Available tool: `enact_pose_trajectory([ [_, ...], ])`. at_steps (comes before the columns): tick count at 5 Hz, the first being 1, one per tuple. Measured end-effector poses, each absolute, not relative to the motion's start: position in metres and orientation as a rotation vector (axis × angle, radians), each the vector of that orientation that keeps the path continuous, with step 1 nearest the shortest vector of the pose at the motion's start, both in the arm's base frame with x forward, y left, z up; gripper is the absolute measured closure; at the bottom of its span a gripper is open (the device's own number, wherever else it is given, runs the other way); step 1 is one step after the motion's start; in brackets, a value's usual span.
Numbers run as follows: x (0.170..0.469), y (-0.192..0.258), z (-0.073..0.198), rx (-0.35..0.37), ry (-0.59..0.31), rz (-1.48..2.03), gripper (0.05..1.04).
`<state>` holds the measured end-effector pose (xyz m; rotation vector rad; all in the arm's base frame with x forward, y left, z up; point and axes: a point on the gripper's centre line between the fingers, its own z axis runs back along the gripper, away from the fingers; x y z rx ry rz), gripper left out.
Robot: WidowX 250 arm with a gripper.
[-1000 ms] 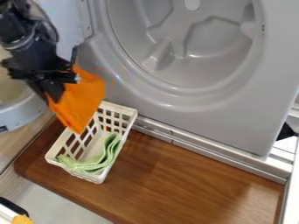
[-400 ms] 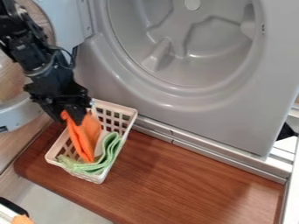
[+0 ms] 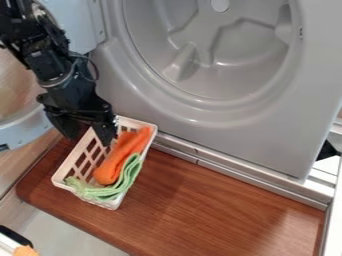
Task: Move the orange rag to the basket
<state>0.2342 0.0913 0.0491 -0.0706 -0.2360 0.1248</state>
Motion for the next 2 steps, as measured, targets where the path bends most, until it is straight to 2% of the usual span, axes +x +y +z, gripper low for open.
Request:
enact_pose_trajectory([
  [2,0.242,0.054,0.069,-0.035,-0.21,0.05,0.083],
])
